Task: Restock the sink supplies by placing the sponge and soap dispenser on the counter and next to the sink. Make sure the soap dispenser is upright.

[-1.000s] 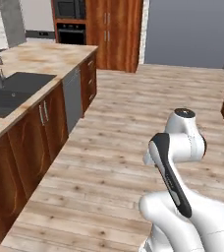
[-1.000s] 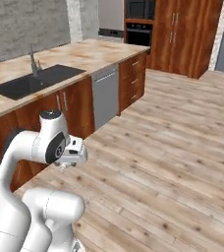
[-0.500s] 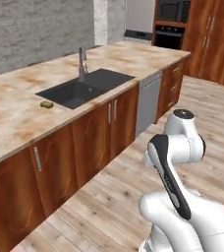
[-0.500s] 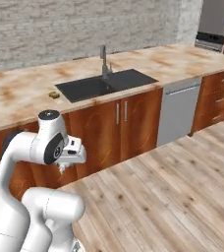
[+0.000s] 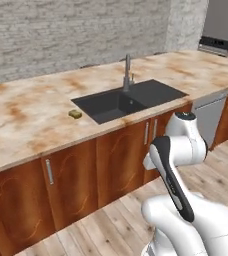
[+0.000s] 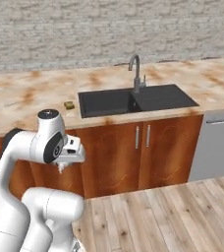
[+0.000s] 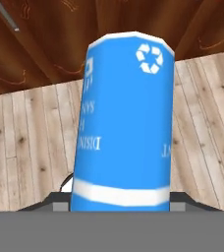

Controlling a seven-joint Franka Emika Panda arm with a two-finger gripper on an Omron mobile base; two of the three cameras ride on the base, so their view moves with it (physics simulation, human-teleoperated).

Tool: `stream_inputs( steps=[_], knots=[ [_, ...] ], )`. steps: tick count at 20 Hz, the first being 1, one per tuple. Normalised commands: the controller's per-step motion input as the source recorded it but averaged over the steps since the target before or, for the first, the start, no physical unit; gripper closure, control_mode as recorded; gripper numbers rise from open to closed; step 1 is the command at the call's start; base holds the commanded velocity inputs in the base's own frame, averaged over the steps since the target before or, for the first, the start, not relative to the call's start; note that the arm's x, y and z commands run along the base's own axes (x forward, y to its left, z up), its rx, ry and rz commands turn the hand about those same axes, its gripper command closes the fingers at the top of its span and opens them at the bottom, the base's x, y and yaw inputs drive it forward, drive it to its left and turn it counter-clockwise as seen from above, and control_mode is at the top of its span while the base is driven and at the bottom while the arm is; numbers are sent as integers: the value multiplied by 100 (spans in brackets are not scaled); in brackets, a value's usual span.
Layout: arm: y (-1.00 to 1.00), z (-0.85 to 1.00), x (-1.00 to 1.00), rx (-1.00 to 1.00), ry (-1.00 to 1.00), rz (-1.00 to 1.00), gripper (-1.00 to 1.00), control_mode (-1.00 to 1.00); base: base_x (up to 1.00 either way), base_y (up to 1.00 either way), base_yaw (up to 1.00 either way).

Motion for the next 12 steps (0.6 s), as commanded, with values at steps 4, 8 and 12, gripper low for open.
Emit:
stream_inputs(
  steps=[4,8,12],
  knots=[
    [0,0,0,0,0,0,100,100,86,-94,39],
    [0,0,0,0,0,0,100,100,79,-99,33],
    [0,0,0,0,0,0,100,100,66,-100,30]
  ],
)
